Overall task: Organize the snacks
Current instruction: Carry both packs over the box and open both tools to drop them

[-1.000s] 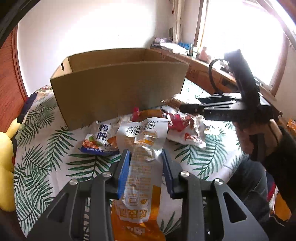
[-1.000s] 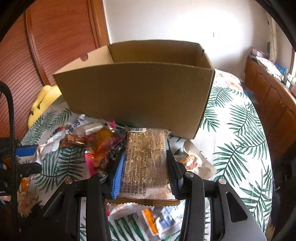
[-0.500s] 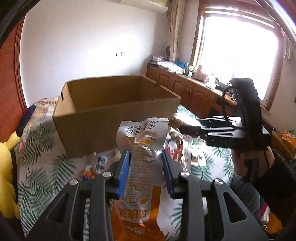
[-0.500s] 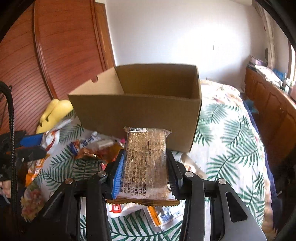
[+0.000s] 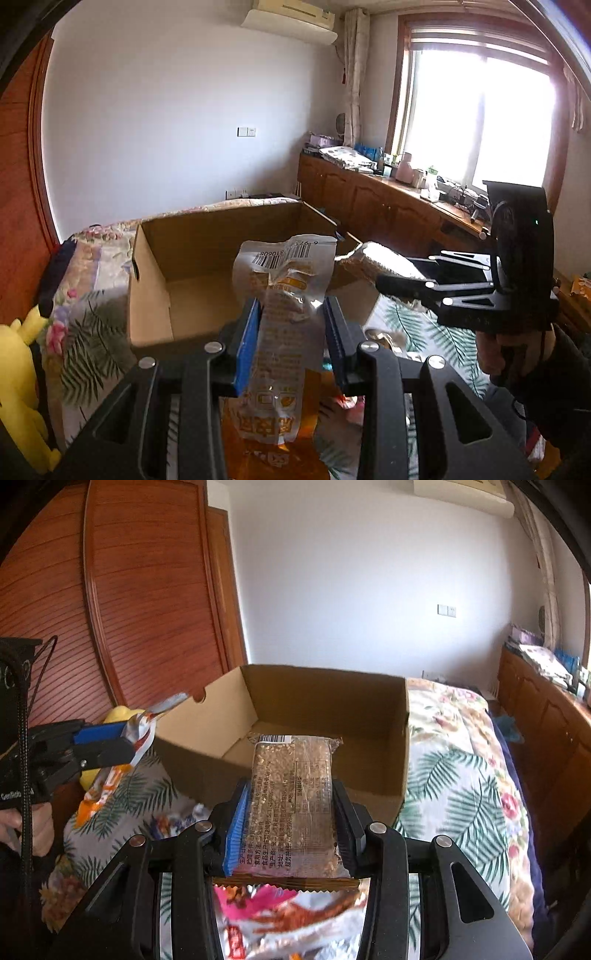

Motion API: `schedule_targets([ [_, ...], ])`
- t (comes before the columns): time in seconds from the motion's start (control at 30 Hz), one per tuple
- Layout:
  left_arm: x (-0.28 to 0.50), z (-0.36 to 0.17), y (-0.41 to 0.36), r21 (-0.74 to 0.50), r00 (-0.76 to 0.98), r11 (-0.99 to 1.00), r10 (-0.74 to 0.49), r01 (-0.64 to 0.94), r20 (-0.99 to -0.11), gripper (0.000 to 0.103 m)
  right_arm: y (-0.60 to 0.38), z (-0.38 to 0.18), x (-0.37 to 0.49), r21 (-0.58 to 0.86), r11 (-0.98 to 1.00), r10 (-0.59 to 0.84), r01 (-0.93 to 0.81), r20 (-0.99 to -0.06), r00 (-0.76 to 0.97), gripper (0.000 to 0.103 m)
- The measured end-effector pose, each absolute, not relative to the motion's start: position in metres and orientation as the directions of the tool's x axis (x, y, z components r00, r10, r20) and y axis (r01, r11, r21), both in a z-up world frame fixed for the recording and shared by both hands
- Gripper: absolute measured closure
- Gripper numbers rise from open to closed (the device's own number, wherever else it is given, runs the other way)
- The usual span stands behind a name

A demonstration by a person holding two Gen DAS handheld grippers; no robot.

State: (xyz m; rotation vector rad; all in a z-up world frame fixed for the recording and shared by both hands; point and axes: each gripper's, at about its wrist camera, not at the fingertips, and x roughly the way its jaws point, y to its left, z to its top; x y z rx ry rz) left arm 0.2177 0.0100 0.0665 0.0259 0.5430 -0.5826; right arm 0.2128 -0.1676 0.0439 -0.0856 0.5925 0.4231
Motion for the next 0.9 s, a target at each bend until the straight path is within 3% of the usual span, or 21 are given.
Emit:
schedule_targets([
  [0.37,0.285,0.078,0.010,-0.122,0.715,0.844,-0.512,0.523,-0.476,0.071,-0.163,0.048,0.268,0.029,0.916,0.349,-0.401,-0.554,0.756,0.061],
  [0.9,0.341,0.062,-0.015,-0.103,0.695,0.858,-0.472,0.503,-0.543,0.070,-0.156,0.027,0.318,0.036,0.921,0.332,-0.387,-0.591,0.735,0.061],
])
